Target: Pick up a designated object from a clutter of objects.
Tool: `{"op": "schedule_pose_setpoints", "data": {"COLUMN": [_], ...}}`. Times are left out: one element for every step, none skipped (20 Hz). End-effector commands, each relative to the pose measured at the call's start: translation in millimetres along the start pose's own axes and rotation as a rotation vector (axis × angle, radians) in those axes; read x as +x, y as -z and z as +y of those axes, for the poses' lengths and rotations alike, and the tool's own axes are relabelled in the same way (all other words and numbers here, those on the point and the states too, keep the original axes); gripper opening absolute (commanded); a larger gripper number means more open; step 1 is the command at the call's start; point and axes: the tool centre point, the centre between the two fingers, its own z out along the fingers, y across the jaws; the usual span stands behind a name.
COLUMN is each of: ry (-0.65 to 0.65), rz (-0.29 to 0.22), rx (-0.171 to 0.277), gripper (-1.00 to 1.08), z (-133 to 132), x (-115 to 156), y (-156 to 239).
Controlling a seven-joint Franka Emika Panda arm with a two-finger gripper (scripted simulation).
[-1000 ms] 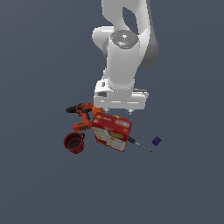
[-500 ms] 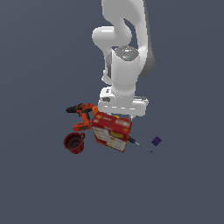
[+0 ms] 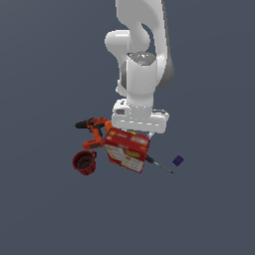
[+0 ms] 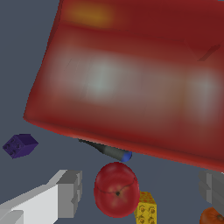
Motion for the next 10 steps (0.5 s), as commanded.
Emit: {"op": "schedule_pose_setpoints", "data": {"ry": [0.050, 0.050, 0.051, 0.051, 0.051, 0.051, 0.051, 0.051, 0.051, 0.051], "rz": [-0.171, -0.171, -0.172, -0.172, -0.172, -0.172, -0.172, -0.172, -0.172, -0.172], "rx": [-0.026, -0.026, -0.026, -0.026, -0.026, -0.026, -0.026, -0.026, -0.026, -0.026], "gripper": [1.00, 1.00, 1.00, 1.00, 1.00, 1.00, 1.00, 1.00, 1.00, 1.00], "z": [-15, -15, -14, -14, -14, -14, -14, -14, -14, -14], "x": [-72, -72, -71, -71, -72, -72, -72, -73, -74, -75], "y": [-69, -69, -68, -69, -69, -71, -73, -76, -79, -83]}}
